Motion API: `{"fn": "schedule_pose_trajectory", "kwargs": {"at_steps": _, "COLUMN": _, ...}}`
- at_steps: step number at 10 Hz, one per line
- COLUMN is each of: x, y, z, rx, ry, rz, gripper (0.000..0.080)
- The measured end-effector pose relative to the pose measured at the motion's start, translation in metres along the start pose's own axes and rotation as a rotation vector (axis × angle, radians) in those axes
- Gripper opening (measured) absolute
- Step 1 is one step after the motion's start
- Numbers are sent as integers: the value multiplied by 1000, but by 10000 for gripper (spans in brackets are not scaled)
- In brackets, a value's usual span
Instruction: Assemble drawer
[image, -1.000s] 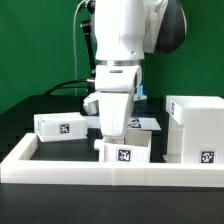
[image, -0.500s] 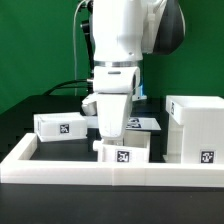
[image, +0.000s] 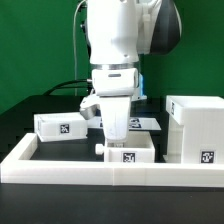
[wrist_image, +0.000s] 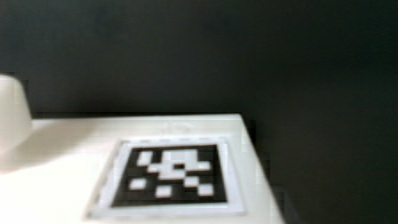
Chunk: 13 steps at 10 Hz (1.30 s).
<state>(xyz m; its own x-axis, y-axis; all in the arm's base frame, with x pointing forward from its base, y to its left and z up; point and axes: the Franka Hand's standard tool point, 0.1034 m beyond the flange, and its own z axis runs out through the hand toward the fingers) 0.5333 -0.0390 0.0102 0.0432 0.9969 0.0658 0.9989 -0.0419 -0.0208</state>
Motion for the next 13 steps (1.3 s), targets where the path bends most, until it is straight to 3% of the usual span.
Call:
{"fn": "schedule_pose_trajectory", "kwargs": {"at_steps": 4, "x": -5, "y": -1, "z": 3, "rx": -4, "ry": -1, "rz": -11, "gripper": 41}}
{"fn": "schedule_pose_trajectory", "kwargs": {"at_steps": 9, "x": 22, "y": 9, "z": 2, "rx": -1, "ry": 0, "rz": 20, "gripper": 41}}
{"fn": "schedule_pose_trajectory", "kwargs": {"at_steps": 10, "x": 21, "y": 9, "z": 3, "rx": -11, "ry": 1, "rz": 22, "gripper": 41}}
{"fn": "schedule_pose_trajectory", "kwargs": {"at_steps": 13, "x": 23, "y": 8, "z": 5, "rx": -8, "ry": 1, "rz": 17, "gripper": 41}}
